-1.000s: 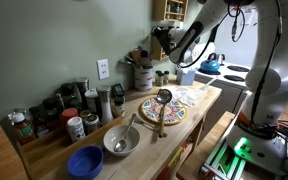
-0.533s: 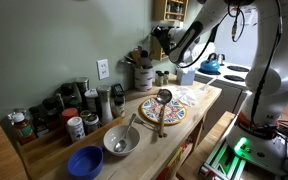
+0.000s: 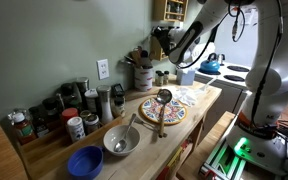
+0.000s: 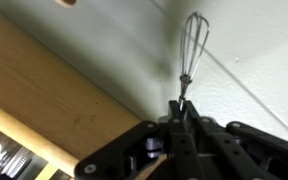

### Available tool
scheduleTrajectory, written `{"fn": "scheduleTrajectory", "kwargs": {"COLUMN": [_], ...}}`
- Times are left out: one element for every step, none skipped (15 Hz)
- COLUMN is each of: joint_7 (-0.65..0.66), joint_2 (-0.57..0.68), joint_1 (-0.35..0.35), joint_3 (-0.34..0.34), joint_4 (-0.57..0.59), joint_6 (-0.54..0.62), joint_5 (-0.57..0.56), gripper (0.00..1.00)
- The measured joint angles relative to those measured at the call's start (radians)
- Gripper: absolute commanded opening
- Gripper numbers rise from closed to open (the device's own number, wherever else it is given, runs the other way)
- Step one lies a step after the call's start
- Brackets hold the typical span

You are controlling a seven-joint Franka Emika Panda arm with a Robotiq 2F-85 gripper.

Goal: Remove the metal whisk from the left side of the rack and put it on the table

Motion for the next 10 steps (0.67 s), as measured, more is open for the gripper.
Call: {"fn": "scheduleTrajectory", "kwargs": {"joint_7": [0.000, 0.000, 0.000, 0.000, 0.001, 0.001, 0.001, 0.002, 0.003, 0.003], "joint_2": [-0.001, -0.001, -0.001, -0.002, -0.002, -0.002, -0.002, -0.002, -0.002, -0.002], "joint_1": [0.001, 0.002, 0.003, 0.004, 0.004, 0.005, 0.005, 0.006, 0.006, 0.006], "joint_3": [0.000, 0.000, 0.000, 0.000, 0.000, 0.000, 0.000, 0.000, 0.000, 0.000], "joint_4": [-0.002, -0.003, -0.005, -0.006, -0.007, -0.009, -0.010, -0.012, -0.013, -0.015], "joint_6": [0.001, 0.004, 0.010, 0.015, 0.018, 0.021, 0.026, 0.030, 0.036, 0.044], "joint_5": [0.003, 0.007, 0.011, 0.013, 0.013, 0.014, 0.014, 0.014, 0.014, 0.013], "gripper": [0.02, 0.02, 0.02, 0.02, 0.02, 0.02, 0.02, 0.02, 0.02, 0.02]}}
